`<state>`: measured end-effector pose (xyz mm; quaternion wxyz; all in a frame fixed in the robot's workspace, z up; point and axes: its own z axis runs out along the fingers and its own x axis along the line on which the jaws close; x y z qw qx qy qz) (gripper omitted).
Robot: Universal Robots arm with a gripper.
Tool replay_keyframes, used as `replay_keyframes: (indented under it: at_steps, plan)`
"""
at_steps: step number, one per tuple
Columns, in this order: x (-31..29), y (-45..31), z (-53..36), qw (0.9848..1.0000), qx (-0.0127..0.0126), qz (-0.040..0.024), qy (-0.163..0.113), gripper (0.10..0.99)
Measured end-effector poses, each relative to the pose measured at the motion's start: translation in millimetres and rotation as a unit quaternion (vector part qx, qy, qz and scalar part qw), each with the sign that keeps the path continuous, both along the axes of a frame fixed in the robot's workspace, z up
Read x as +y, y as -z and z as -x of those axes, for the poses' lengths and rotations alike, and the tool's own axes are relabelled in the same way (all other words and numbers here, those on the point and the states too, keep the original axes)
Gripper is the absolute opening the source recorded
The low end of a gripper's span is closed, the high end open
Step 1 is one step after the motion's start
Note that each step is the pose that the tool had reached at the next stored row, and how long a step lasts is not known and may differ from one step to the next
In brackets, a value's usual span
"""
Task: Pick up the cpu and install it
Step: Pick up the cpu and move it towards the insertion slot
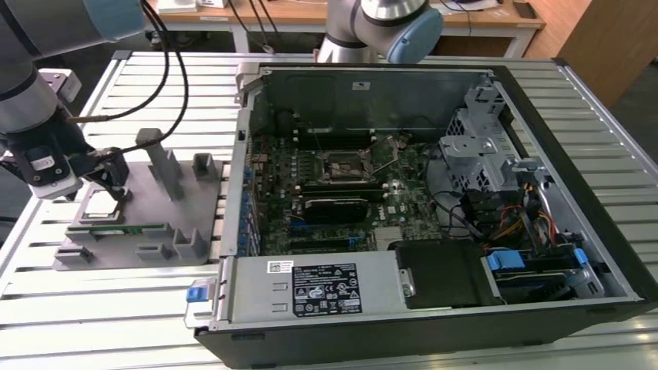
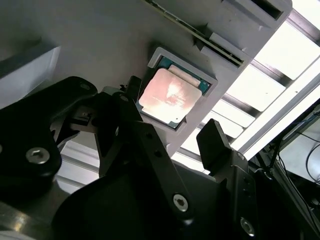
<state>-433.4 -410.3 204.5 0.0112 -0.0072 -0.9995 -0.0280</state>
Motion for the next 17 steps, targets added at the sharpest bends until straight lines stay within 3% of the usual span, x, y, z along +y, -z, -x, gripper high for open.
replay_keyframes:
  at_steps: [14,16,17]
  plan:
    - [3.5,18.0,2.0,1.0,0.0001,0.0001,0.001,0.722]
    - [3.5,19.2,2.0,1.0,0.0001,0.0001,0.001,0.706]
    - [3.5,19.8,2.0,1.0,0.0001,0.0001,0.001,0.639]
